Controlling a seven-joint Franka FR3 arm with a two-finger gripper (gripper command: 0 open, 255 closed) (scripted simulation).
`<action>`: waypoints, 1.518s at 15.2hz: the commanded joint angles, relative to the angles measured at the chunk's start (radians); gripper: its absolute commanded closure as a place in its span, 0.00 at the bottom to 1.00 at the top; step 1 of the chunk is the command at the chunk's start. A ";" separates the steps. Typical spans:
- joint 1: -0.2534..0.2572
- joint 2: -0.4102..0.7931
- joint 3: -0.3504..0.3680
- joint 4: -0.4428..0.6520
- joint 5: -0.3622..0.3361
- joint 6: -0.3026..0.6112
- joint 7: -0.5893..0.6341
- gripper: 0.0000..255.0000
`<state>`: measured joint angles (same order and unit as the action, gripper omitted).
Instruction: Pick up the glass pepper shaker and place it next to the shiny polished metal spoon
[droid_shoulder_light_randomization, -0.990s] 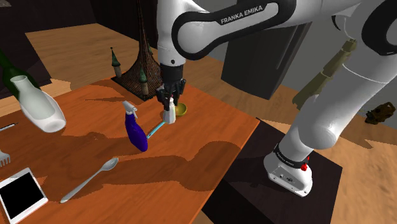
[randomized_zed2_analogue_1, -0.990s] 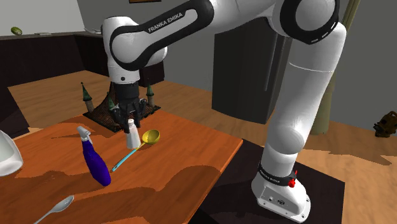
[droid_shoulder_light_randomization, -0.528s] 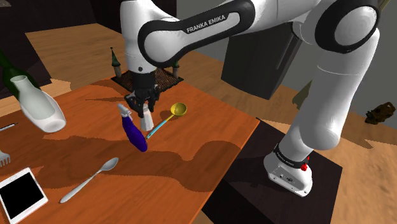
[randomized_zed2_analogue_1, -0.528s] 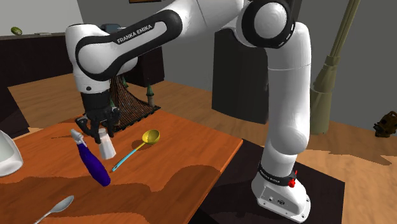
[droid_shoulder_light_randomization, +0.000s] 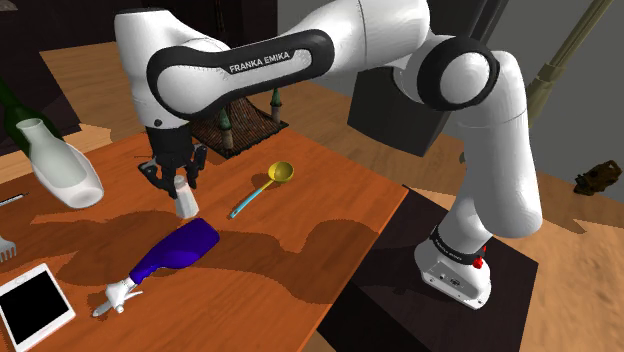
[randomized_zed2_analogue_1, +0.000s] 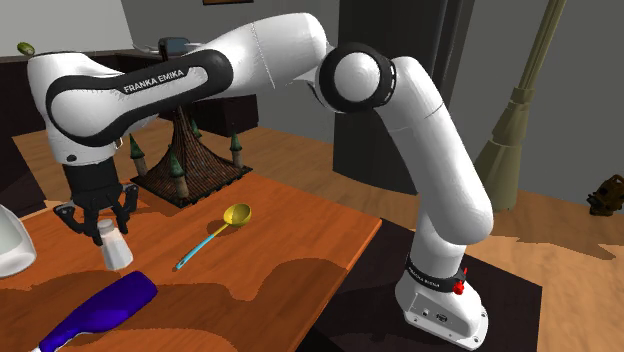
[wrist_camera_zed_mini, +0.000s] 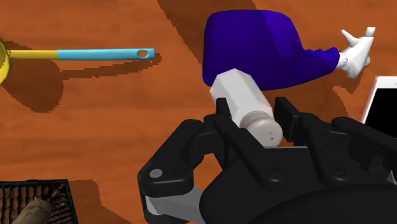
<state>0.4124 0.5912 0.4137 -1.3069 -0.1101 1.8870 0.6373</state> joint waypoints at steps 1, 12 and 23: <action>0.047 0.099 -0.011 0.159 -0.027 -0.059 0.016 1.00; 0.083 0.216 -0.029 0.214 -0.053 0.003 0.023 1.00; 0.080 0.229 -0.032 0.180 -0.056 0.049 0.023 1.00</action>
<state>0.4919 0.8201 0.3820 -1.1270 -0.1663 1.9356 0.6602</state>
